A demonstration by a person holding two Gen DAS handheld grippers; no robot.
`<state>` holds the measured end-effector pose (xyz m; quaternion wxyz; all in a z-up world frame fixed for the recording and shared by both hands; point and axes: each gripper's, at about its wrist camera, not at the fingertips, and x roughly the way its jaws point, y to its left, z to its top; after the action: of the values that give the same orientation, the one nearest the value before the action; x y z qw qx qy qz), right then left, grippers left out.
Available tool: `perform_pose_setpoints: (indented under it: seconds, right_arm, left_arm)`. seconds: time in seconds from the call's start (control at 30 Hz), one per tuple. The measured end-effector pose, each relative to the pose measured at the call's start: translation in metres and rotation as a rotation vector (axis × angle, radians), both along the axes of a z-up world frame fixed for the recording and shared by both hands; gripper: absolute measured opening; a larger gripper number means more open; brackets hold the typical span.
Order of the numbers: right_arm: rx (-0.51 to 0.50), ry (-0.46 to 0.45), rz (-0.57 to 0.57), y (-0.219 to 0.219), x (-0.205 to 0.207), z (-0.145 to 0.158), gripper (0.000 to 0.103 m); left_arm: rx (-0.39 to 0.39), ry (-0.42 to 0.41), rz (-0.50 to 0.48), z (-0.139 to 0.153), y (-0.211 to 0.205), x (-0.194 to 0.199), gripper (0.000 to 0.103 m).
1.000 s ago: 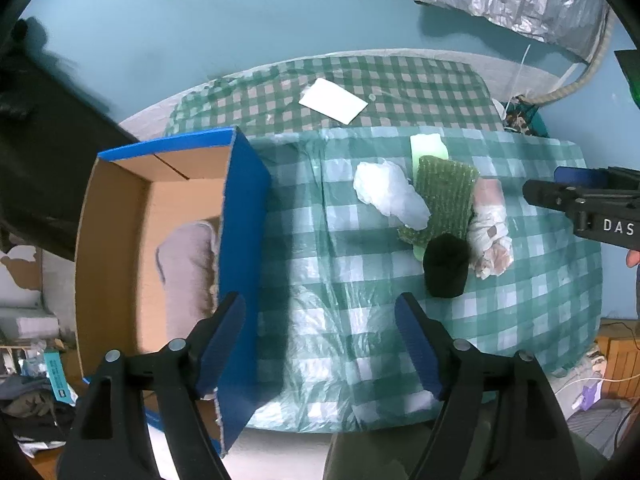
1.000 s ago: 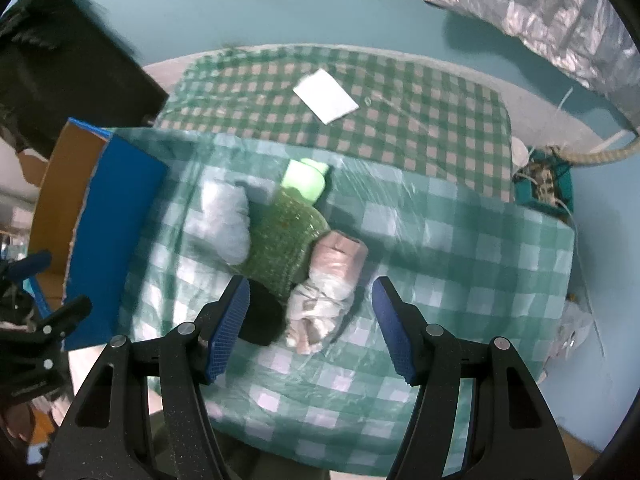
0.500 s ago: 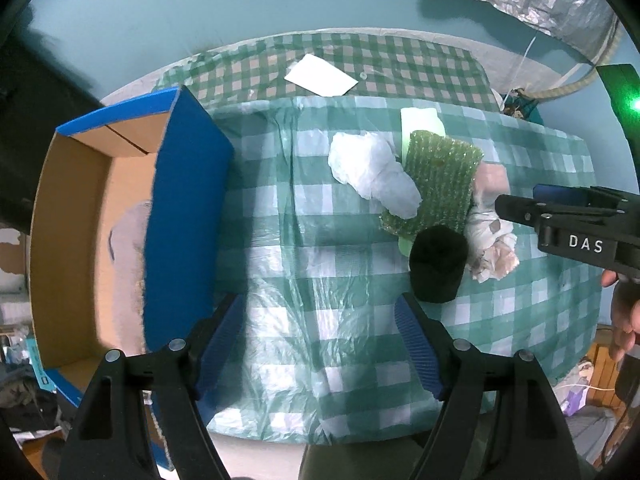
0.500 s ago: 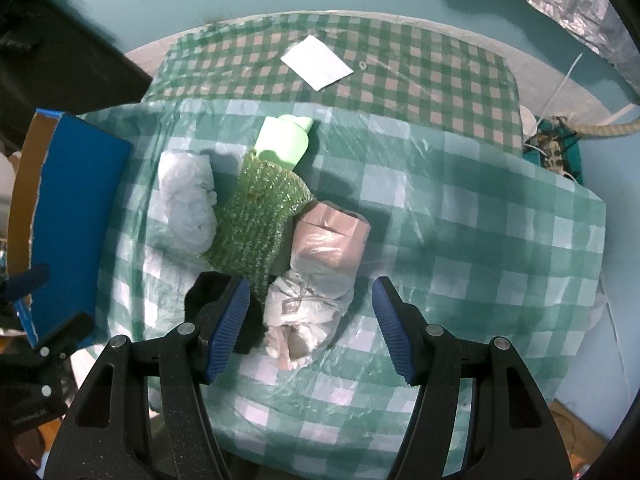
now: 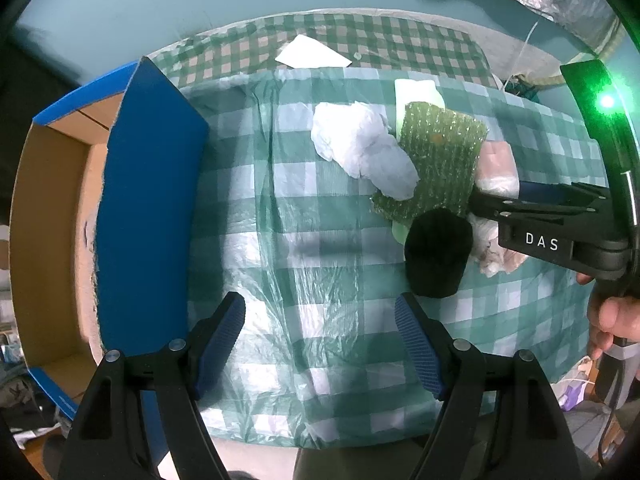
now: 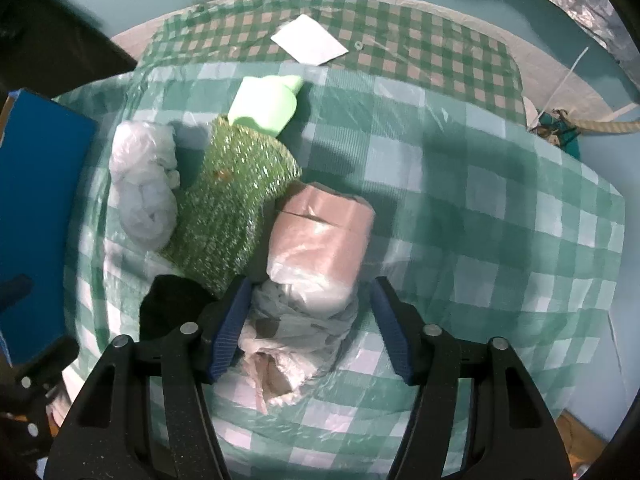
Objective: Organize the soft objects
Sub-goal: 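Move both tools back over the remaining items on the tablecloth, then grasp the black knit item with the left gripper while the right gripper grasps the pink-and-white bundle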
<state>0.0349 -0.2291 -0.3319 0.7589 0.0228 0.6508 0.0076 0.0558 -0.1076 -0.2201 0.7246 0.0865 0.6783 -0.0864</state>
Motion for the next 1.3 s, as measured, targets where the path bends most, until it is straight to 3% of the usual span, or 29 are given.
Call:
perform_pose_setpoints:
  seconds: [0.1,0.57,0.97,1.3]
  right_arm:
    - [-0.013,0.002,0.017,-0.002,-0.004,-0.001,0.05]
    - [-0.042,0.02,-0.032,-0.054,-0.043,0.003,0.05]
    - [-0.022,0.0,-0.036,-0.075,-0.065,0.007,0.055]
    - [-0.018,-0.011,-0.008,-0.076,-0.068,0.011,0.055]
  left_arm:
    - [0.0,0.008,0.001,-0.003,-0.001,0.0,0.079]
    - [-0.054,0.029,-0.02,-0.007,-0.03,0.011,0.079]
    - [-0.082,0.091,-0.018,-0.03,-0.063,0.018,0.08]
    - [-0.027,0.123,0.043,-0.056,-0.078,0.018,0.08]
